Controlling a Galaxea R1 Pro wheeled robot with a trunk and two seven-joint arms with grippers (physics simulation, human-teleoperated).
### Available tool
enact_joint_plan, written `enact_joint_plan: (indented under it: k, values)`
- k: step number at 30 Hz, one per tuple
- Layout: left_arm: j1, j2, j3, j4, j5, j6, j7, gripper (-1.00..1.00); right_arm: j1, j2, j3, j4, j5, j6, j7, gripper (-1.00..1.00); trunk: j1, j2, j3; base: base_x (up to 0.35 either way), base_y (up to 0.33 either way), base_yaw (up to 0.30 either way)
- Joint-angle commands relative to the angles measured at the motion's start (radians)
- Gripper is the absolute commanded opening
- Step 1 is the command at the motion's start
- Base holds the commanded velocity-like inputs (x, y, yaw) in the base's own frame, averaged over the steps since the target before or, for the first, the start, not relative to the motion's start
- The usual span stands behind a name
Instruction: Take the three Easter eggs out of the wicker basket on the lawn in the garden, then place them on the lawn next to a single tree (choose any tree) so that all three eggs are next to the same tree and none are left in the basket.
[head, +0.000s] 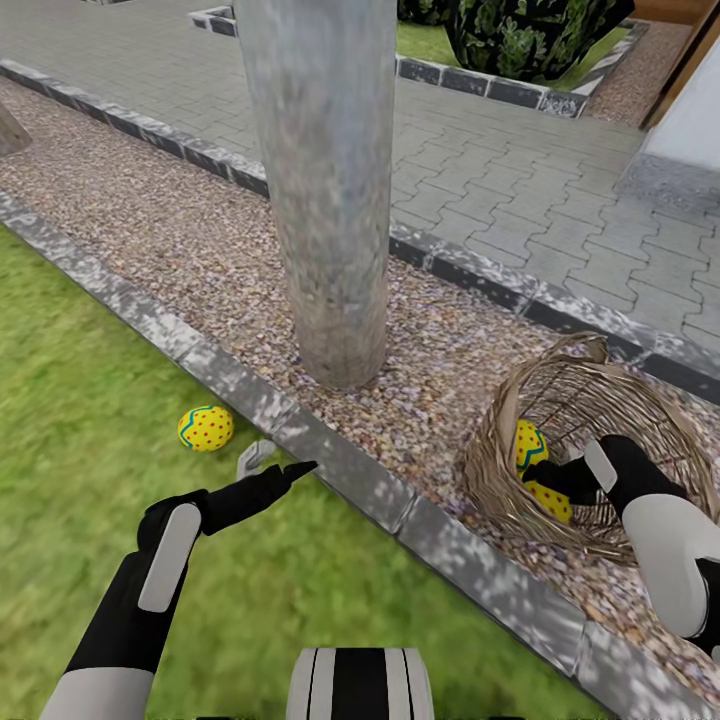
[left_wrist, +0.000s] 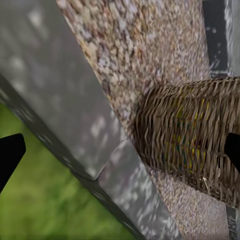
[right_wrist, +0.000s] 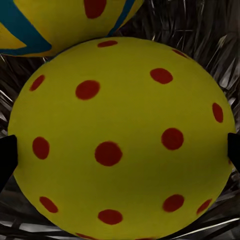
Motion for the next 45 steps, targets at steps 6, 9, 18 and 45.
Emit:
enact_joint_plan:
  k: [6, 9, 18, 45]
  values:
    - [-0.001, -0.001, 0.004, -0.005, -0.005, 0.008, -0.007, 1.0, 0.001, -0.002, -0.001, 0.069, 0.041, 0.004, -0.003, -1.0, -0.001, 0.0, 0.007, 0.0, 0.0, 0.0]
    - [-0.001, -0.001, 0.003, -0.019, -0.005, 0.01, -0.006, 1.0, 0.001, -0.002, -0.001, 0.067, 0.041, 0.004, -0.003, -1.0, -0.001, 0.001, 0.011, 0.0, 0.0, 0.0]
    - [0.0, -0.001, 0.003, -0.033, -0.005, 0.011, -0.007, 1.0, 0.001, -0.003, -0.001, 0.067, 0.041, 0.004, -0.003, -1.0, -0.003, 0.002, 0.026, 0.0, 0.0, 0.0]
    - [0.001, -0.001, 0.003, -0.033, -0.005, 0.012, -0.007, 1.0, 0.002, -0.003, -0.001, 0.067, 0.043, 0.005, -0.003, -1.0, -0.008, 0.004, 0.073, 0.0, 0.0, 0.0]
